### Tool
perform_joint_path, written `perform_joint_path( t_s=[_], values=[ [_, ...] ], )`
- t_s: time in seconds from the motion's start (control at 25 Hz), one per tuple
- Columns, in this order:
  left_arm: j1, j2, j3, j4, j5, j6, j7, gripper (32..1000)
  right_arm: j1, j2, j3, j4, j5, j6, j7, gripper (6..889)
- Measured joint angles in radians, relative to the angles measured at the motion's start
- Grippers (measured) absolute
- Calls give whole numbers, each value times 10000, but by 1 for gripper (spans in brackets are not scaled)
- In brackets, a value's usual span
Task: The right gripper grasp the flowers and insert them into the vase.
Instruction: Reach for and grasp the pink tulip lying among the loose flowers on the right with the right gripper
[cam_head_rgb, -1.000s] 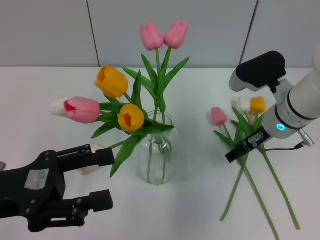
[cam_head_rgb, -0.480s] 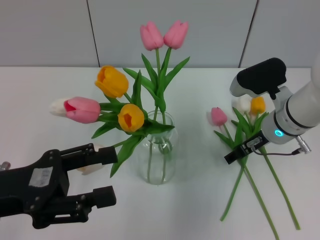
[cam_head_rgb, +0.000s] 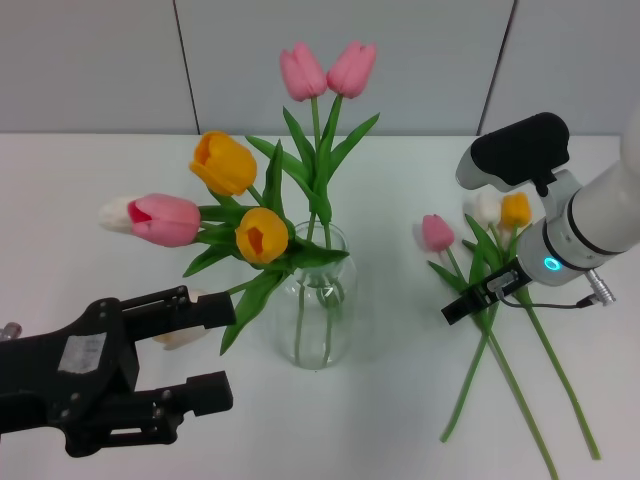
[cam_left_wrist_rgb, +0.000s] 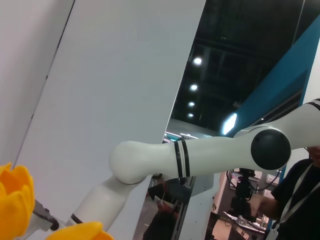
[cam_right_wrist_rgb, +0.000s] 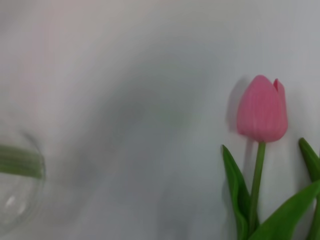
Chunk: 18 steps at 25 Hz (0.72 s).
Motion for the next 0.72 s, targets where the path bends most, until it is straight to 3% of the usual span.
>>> perform_joint_path(
  t_s=[0.72],
  values=[
    [-2, 0, 0, 1, 26, 0, 0, 815, -31, 1, 17, 424, 2, 360, 3, 732]
  ],
)
